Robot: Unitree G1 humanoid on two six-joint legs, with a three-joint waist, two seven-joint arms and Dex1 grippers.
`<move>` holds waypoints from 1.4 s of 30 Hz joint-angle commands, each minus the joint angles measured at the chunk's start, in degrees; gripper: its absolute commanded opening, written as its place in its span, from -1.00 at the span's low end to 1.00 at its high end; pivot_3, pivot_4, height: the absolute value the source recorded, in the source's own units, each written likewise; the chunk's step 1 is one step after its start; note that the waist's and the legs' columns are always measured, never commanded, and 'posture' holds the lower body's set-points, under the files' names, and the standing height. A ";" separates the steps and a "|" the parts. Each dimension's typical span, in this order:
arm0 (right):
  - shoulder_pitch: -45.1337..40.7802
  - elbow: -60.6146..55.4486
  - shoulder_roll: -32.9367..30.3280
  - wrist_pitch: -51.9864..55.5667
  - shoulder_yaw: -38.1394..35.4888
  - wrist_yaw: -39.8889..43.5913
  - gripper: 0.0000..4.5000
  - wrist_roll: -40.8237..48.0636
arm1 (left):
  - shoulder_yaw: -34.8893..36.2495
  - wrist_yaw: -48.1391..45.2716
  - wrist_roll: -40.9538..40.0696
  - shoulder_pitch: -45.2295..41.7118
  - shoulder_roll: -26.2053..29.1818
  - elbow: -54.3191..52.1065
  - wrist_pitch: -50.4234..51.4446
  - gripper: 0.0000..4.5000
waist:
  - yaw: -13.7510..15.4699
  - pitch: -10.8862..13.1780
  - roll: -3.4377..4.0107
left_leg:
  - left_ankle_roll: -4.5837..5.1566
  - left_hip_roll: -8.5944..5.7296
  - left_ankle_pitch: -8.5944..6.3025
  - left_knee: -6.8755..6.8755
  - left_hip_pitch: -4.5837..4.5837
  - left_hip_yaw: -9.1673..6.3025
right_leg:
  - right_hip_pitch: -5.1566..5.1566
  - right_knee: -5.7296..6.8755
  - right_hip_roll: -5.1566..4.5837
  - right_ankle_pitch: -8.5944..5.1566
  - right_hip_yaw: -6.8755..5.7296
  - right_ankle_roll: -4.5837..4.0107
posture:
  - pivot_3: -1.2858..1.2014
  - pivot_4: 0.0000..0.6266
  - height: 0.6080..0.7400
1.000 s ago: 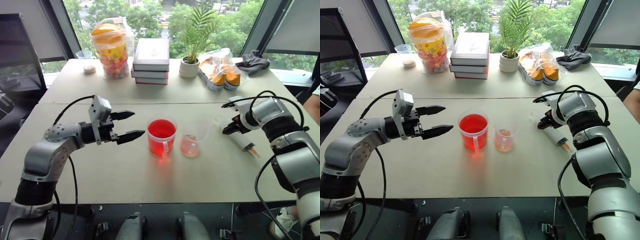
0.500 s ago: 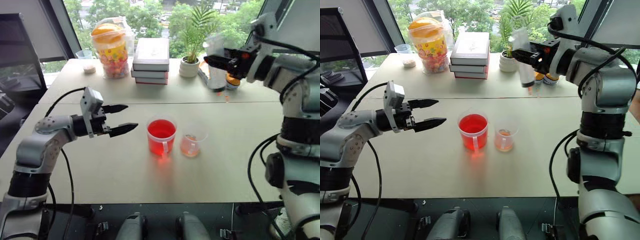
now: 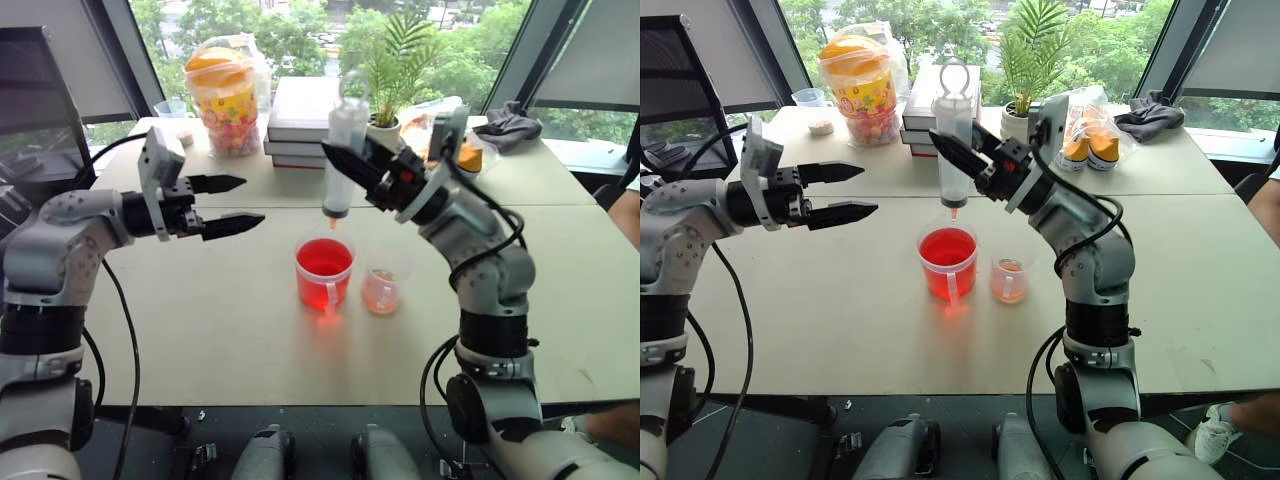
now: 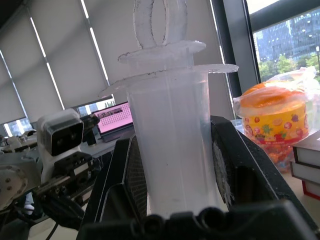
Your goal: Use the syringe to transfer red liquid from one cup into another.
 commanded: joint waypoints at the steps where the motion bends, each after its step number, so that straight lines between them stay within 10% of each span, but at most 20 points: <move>1: 1.51 1.33 0.48 -8.06 3.92 1.12 -0.37 -3.32 | 0.53 -0.83 -1.15 -4.48 -0.58 1.44 1.23 1.00 | -0.04 0.00 0.00 | -0.01 -0.02 0.01 0.04 0.01 0.01 | 0.00 0.07 0.01 0.00 0.00 0.00 | 0.03 -0.52 1.00; 21: 8.28 4.25 -1.44 -18.57 11.28 1.00 -0.37 -9.82 | -6.67 2.10 3.19 -15.99 -15.67 8.22 1.73 1.00 | -0.15 0.01 -0.02 | -0.07 0.07 0.05 0.18 0.11 -0.01 | 0.00 0.28 0.28 -0.01 0.06 0.01 | 0.03 -0.52 1.00; 24: 8.32 4.07 -1.86 -18.37 11.48 0.95 -0.37 -9.87 | -6.87 1.43 3.23 -15.68 -16.04 8.19 1.52 0.64 | -0.04 0.01 -0.02 | -0.07 0.07 0.06 0.18 0.11 -0.01 | 0.01 0.28 0.26 -0.01 0.07 0.02 | 0.03 -0.52 1.00; 31: 8.43 4.26 -2.30 -17.98 12.03 1.01 -0.37 -9.55 | -6.06 0.27 2.38 -15.44 -15.31 7.35 2.48 -0.88 | 0.13 0.01 -0.02 | -0.09 0.05 0.07 0.19 0.10 -0.01 | 0.01 0.27 0.23 -0.01 0.07 0.01 | 0.03 -0.52 1.00; 42: 7.84 4.54 -3.69 -11.25 12.43 2.45 -0.37 -6.67 | -4.49 0.81 3.38 -20.46 -15.50 10.80 0.46 -0.95 | 0.17 0.01 -0.02 | -0.09 0.05 0.07 0.19 0.10 -0.02 | 0.01 0.28 0.24 -0.01 0.06 0.02 | 0.03 -0.52 1.00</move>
